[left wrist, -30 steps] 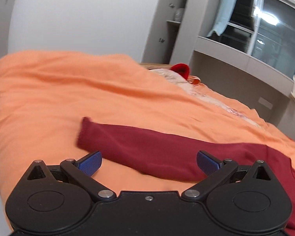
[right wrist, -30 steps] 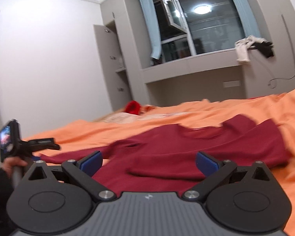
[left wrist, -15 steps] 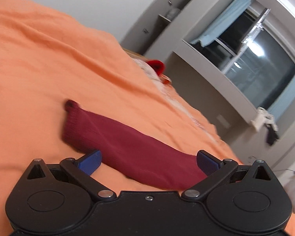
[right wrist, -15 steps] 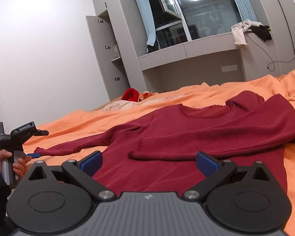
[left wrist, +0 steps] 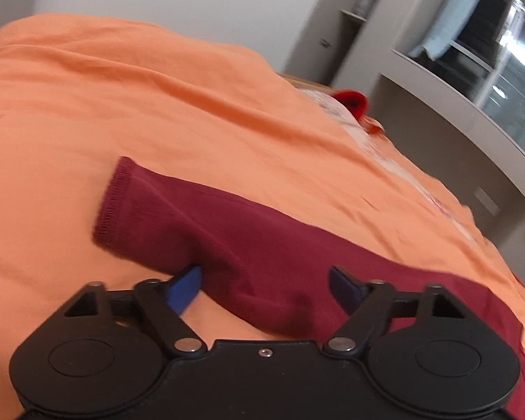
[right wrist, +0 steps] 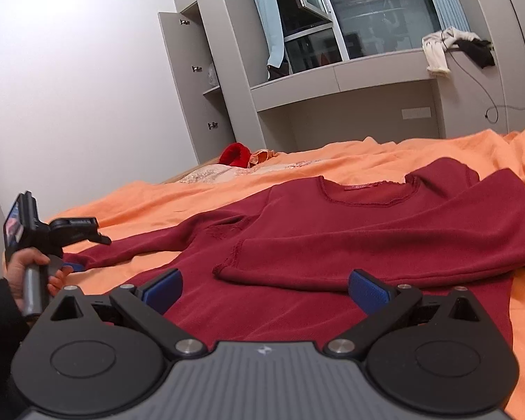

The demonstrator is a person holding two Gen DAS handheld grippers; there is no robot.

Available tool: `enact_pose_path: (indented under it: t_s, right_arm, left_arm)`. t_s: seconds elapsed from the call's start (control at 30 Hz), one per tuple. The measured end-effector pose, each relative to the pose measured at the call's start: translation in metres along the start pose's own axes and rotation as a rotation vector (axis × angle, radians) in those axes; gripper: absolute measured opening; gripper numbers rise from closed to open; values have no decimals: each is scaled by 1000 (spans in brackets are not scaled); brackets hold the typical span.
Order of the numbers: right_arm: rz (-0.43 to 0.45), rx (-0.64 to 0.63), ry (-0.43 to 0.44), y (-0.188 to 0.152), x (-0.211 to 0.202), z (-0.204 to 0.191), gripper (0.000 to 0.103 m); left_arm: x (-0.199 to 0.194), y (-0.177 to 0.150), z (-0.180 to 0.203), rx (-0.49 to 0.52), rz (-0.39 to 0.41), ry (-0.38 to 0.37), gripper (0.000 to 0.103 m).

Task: Fold small clothes
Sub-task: 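Move the left tool to the cuff of the other sweater sleeve, then close the left tool on the sleeve cuff and lift it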

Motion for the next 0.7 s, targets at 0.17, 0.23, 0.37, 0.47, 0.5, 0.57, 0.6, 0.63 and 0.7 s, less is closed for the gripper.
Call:
enact_pose_path:
  t_s: [0.17,0.23,0.37,0.47,0.5,0.57,0.6,0.63,0.7]
  right_arm:
    - [-47,63,-2,-6,4,10,103]
    - [-50,78,-4,-7,4,11,103]
    - [-45,80,-6,-8,3,9,103]
    - [-47,73,-8,-9,4,7,103]
    - [-48,71,-8,-9,4,6,103]
    - [-50,70,-8,-10,5,5,103]
    - [-51,71,-8,-10,6,4,103]
    - [-51,73,-9,-10,6,5,103]
    - [-50,79,-7,-10,7,5,103]
  left_arm:
    - [-10,6,-12,-69,57,38,51]
    - [-11,8,-16,-106,75,38,49]
    - [-16,9,-22,-149,90,30,48]
    - [-15,9,-22,-152,105,56,33]
    - [-16,9,-24,-157,109,61,28]
    - [-15,10,-25,-170,116,61,18]
    - [-17,10,-27,-176,120,57,14]
    - [-17,10,-27,-182,125,49,12]
    - [-18,11,-25,-176,131,32,4]
Point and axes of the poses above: each gripper's, at about its wrist camera, not at the fingertips, and x roughly the way its jaws point, z to its right, y to its top, the point moved 5 cm from there along x, roughly the way its jaws point, and after that the axes turned 13 degrees about -y, right-handed, at the moved point
